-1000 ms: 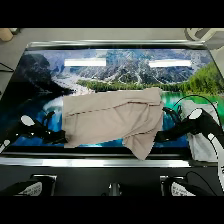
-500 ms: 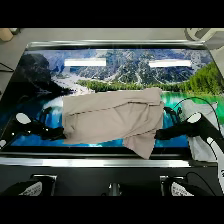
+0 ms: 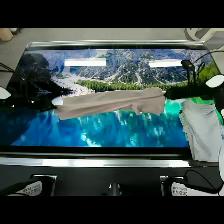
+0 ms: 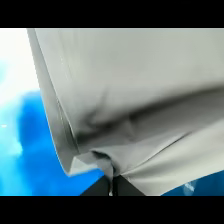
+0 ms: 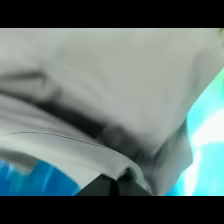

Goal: Fold the shirts.

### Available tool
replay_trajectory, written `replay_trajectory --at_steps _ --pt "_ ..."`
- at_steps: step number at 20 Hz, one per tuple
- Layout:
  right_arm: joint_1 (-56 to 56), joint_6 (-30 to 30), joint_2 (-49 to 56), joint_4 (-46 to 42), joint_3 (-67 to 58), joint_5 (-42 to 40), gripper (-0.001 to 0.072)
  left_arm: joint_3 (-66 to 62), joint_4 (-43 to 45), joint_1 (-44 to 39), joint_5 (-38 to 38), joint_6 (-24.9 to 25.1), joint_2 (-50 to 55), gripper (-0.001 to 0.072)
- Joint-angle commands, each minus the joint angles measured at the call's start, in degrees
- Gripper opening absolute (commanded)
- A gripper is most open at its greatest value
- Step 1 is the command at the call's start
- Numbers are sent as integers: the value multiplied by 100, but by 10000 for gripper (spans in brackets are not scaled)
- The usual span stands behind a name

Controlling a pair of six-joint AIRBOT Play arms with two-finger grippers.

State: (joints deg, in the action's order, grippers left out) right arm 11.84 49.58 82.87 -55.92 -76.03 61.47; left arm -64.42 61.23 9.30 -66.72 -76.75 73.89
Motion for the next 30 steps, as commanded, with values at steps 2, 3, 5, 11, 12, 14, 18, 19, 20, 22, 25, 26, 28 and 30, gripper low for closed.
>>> replay_trajectory --at_steps 2,3,5,11,12,14,18,19,20,22,25,26,28,30 --pt "-249 258 1351 505 -1204 -564 7 -1198 0 -46 216 -466 1556 24" --pt "-332 334 1578 562 -1237 -820 8 -1423 -68 -46 205 -590 1899 24" --pt "-426 505 1893 551 -1237 -1108 9 -1845 -238 -44 227 -782 2459 24" --pt "-424 699 2402 490 -1237 -446 194 -2382 -984 -42 415 -835 3147 310" --pt "-400 490 2356 529 -1281 -330 475 -2406 -1108 -2 317 -835 3136 660" --pt "-256 -31 2173 413 -1517 229 716 -2680 -1123 153 -144 -811 3095 713" --pt "389 348 2050 -142 -1613 859 718 -3036 -1117 420 -590 -813 2522 713" --pt "457 352 2151 -114 -1613 1128 718 -3036 -1117 420 -573 -811 2308 713" --pt "455 341 2269 -120 -1611 1370 718 -3036 -1117 409 -573 -811 2090 713" --pt "354 282 2487 74 -1611 1580 718 -3034 -1117 354 -577 -811 1692 713" --pt "221 299 2745 426 -1611 1416 719 -3034 -1119 269 -608 -813 1213 713" --pt "184 413 2855 588 -1611 1351 719 -3034 -1119 234 -632 -813 1078 713" --pt "142 527 3049 1080 -1611 1349 718 -3034 -1119 175 -684 -813 868 713" --pt "46 522 3165 1687 -1611 1353 717 -3034 -1119 116 -741 -813 741 713"
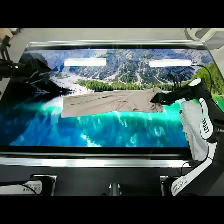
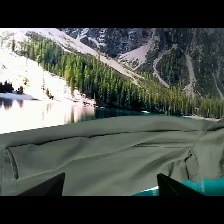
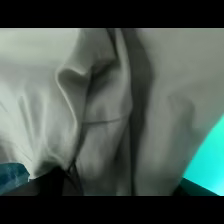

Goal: Fold the shirts.

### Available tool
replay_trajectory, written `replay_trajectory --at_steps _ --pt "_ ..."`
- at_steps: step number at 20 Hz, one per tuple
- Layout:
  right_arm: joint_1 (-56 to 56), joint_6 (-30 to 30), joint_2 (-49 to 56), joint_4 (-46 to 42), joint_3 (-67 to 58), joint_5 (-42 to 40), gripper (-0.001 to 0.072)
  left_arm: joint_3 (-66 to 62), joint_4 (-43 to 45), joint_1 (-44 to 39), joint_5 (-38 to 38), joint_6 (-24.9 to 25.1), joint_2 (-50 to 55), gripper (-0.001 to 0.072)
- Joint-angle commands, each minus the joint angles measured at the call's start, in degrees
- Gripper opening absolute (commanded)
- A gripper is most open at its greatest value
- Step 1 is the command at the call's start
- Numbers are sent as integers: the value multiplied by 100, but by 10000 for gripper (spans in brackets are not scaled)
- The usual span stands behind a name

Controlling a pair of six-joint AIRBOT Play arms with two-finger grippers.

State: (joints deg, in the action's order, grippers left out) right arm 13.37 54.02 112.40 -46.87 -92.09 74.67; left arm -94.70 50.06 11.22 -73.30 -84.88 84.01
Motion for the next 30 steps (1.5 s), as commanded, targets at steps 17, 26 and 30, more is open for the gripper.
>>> replay_trajectory --at_steps 17,26,30 --pt "-625 140 -2695 1759 -9 1475 10 516 -2267 -3556 2055 420 2505 24" --pt "-844 605 -3257 911 -9 1386 9 516 -2785 -3783 2511 702 2520 22" --pt "-1945 575 -2706 1141 -9 267 10 518 -2072 -2299 2516 719 1095 23"
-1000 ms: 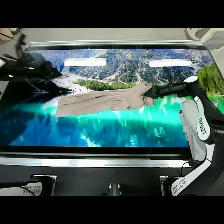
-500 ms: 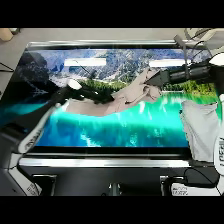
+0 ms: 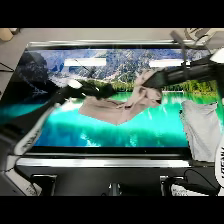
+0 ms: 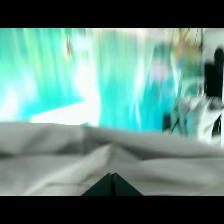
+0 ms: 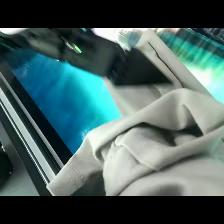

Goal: Fold the shirts.

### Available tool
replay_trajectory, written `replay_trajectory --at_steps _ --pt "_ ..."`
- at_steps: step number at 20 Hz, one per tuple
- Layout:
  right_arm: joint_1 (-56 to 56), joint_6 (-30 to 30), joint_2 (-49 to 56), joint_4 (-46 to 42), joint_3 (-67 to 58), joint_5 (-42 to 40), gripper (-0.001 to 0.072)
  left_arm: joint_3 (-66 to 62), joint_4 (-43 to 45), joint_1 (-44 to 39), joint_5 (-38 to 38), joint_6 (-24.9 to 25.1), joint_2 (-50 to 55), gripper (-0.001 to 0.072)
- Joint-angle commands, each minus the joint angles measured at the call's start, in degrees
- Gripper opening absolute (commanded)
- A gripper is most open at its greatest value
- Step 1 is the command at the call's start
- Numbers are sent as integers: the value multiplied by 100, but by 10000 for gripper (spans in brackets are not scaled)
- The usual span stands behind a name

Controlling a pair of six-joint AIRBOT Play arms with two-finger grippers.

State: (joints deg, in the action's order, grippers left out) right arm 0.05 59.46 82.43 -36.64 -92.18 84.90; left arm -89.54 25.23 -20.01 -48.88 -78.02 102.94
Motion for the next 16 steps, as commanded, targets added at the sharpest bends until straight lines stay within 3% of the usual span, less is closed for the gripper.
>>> replay_trajectory --at_steps 1,5,7,8,10,12,14,16 --pt "-929 -24 520 304 0 -1069 10 2 520 1196 50 31 -1204 23" --pt "-2096 -168 1775 1287 0 -2367 40 4 592 2365 -181 98 -2758 23" --pt "-2468 -433 2437 2157 0 -2632 559 4 702 2618 -424 179 -3344 23" --pt "-2492 -632 2632 2562 0 -2531 604 4 894 2651 -494 177 -3556 23" --pt "-2367 -708 2684 2675 0 -2017 604 4 1453 2675 -715 175 -3869 23" --pt "-1930 -684 2417 2192 0 -1449 604 7 1996 2675 -1010 170 -4024 23" --pt "-1303 -345 1969 1228 0 -1075 604 7 2321 2675 -1228 155 -4050 23" --pt "-647 199 1506 -393 2 -667 604 35 2413 2675 -1272 155 -4046 23"
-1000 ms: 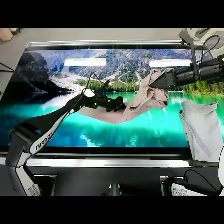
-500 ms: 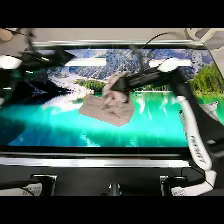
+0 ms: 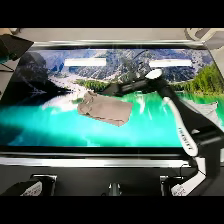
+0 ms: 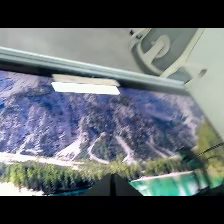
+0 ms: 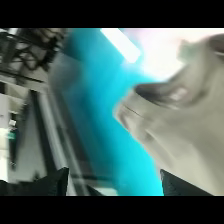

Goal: Fold the shirts.

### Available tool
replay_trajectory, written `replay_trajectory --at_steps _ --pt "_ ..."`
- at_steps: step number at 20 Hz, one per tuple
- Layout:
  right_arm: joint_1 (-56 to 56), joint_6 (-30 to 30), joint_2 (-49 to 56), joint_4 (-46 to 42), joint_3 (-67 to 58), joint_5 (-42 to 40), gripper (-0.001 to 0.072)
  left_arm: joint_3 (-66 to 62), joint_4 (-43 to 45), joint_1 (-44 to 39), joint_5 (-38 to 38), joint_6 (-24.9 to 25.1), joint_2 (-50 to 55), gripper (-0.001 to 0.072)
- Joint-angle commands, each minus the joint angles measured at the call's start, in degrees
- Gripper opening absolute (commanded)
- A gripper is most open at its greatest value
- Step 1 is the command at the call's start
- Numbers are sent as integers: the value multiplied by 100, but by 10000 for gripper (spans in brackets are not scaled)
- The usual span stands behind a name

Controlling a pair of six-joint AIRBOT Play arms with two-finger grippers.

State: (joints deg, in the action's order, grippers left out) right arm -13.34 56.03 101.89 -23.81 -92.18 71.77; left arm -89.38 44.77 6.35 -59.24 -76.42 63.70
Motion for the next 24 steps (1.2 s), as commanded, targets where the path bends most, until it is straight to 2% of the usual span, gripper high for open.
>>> replay_trajectory --at_steps 1,2,4,6,9,11,15,16,17,18,19,22,24 --pt "970 859 -597 -2559 13 916 605 20 459 37 -243 -2 -122 23" --pt "1141 1047 -669 -3104 79 1169 608 20 459 35 -243 -2 -122 24" --pt "1257 1163 -682 -3390 529 1248 615 20 457 35 -247 -2 -122 23" --pt "1108 1366 -682 -3241 1178 581 681 20 457 35 -251 -2 -122 24" --pt "734 1985 -660 -3032 1755 -627 677 20 457 33 -297 0 -122 24" --pt "448 2343 -520 -3012 1808 -1012 671 20 457 33 -295 9 -122 23" --pt "74 2391 -223 -2409 1808 -1589 666 20 457 33 -273 129 -122 24" --pt "17 2391 -170 -2262 1808 -1655 622 20 457 35 -273 153 -122 23" --pt "-22 2389 -131 -2116 1808 -1676 527 20 457 35 -271 151 -122 24" --pt "-39 2385 -122 -2002 1808 -1709 303 20 457 35 -271 153 -122 24" --pt "-37 2334 -131 -1893 1762 -1733 4 20 459 35 -271 157 -122 24" --pt "212 1198 -424 -1655 1180 -1410 10 22 459 35 -271 175 -120 24" --pt "688 1163 -850 -2070 511 -929 10 22 459 35 -273 199 -120 23"
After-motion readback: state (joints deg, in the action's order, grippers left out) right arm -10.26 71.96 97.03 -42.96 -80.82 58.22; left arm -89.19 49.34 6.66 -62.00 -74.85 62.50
